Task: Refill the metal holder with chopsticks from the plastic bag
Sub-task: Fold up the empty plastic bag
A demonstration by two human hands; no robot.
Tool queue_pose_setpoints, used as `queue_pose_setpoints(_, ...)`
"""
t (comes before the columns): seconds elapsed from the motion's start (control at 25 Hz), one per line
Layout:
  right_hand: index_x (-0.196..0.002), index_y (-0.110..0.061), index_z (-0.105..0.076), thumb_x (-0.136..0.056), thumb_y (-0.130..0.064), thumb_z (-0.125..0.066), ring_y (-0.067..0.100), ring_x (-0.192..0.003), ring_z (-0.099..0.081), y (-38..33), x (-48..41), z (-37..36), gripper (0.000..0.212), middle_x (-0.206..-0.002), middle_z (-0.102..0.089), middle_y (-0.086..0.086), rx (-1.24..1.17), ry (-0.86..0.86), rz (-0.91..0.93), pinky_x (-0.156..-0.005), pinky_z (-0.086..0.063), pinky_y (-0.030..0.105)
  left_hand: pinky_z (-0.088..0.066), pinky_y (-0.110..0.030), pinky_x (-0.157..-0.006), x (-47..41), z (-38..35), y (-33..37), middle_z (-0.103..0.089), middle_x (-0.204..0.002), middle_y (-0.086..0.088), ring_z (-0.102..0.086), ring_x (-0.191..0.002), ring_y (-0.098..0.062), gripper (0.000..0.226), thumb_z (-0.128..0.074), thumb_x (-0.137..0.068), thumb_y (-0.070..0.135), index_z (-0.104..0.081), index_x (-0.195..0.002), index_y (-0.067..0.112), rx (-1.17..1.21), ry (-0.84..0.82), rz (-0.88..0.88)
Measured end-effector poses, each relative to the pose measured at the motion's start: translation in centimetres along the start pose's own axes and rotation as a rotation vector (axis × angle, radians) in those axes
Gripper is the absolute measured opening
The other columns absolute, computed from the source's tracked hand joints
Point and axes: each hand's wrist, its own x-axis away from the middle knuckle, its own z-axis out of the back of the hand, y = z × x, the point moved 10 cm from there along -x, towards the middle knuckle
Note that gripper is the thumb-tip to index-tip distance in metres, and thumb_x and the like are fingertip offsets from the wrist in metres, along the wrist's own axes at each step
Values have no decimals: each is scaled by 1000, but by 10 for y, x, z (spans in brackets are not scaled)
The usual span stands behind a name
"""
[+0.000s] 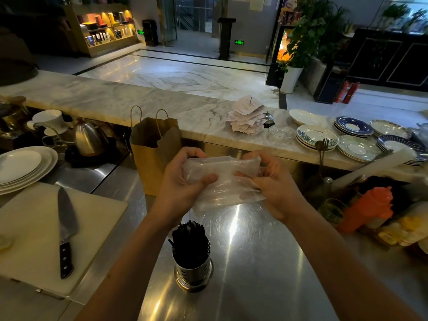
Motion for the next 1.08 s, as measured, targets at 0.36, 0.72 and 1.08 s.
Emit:
queue_pose_setpoints(0.36,-68,-9,-61,-81,22,-50,18,-65,-56,12,-15,-7,35,-65,-57,7,54,32,9,-56,-49,29,-48,-15,-60,-8,8,8,-62,-88,9,-61,-77,-2,28,-72,-77,-8,-59,-92,12,-127,29,-137)
queue_pose_setpoints(0.72,-121,-9,-59,-83,-3,-69,26,-101,-69,34,-32,-62,39,-111,-70,9,-101,-31,-155,-74,-58,36,-60,-35,-71,2,81,-7,-53,-122,7,-64,-100,-15,59,-76,-78,16,-50,-128,34,-125,86,11)
queue_pose_setpoints(1.08,-122,-19,-57,-76,-33,-70,24,-105,-67,55,-44,-179,50,-118,-66,3,-88,-188,-240,-79,-58,43,-60,-35,-73,67,189,11,-55,-127,2,-64,-108,-19,54,-72,-81,11,-51,-128,28,-98,231,63)
